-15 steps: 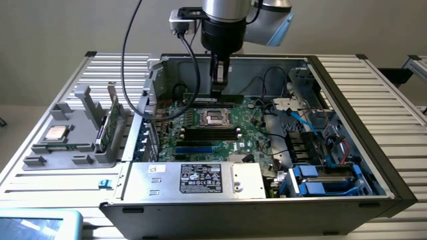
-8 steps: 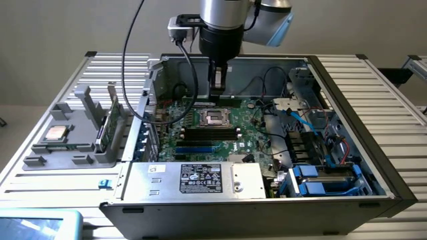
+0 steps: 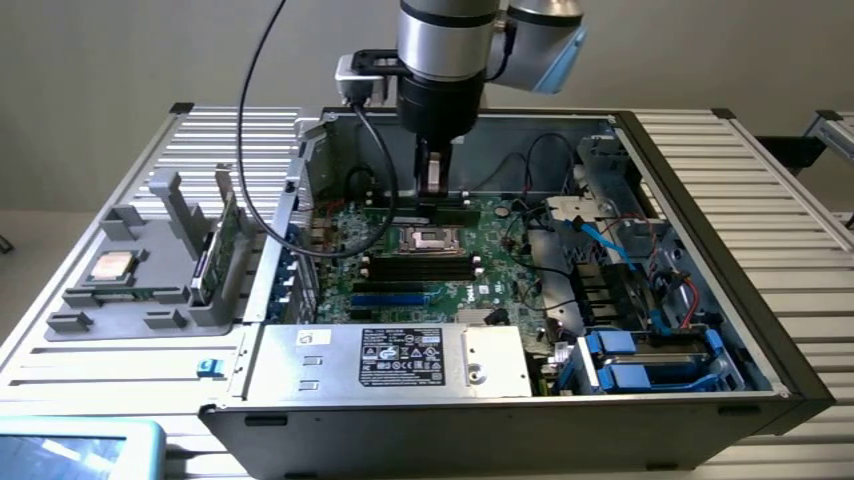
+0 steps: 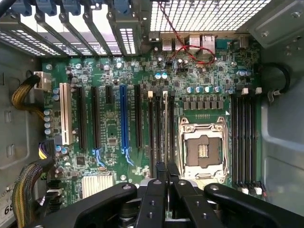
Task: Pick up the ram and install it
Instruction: 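Insert the ram into the slot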
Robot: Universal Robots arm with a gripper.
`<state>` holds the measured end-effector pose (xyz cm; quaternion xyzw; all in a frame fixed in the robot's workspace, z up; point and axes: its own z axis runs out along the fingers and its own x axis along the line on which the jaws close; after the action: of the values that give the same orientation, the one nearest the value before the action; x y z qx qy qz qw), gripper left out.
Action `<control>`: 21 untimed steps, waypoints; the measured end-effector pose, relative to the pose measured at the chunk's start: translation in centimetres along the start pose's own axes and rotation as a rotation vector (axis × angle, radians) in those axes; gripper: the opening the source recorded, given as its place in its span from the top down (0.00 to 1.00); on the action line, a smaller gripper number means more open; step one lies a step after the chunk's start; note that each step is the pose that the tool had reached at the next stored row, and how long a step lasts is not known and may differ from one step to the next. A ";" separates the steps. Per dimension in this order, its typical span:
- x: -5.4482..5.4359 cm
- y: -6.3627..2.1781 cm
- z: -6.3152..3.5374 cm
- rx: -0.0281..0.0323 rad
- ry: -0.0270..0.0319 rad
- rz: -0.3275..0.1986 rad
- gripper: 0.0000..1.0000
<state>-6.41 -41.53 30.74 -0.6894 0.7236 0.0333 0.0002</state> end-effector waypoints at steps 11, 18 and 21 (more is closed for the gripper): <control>0.5 -0.11 1.96 0.0000 0.0001 0.000 0.89; 0.7 -0.18 3.23 -0.0002 0.0003 -0.004 0.89; 0.7 -0.21 3.77 -0.0006 0.0007 -0.013 0.89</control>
<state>-6.41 -42.07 26.93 -0.6941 0.7191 0.0332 -0.0001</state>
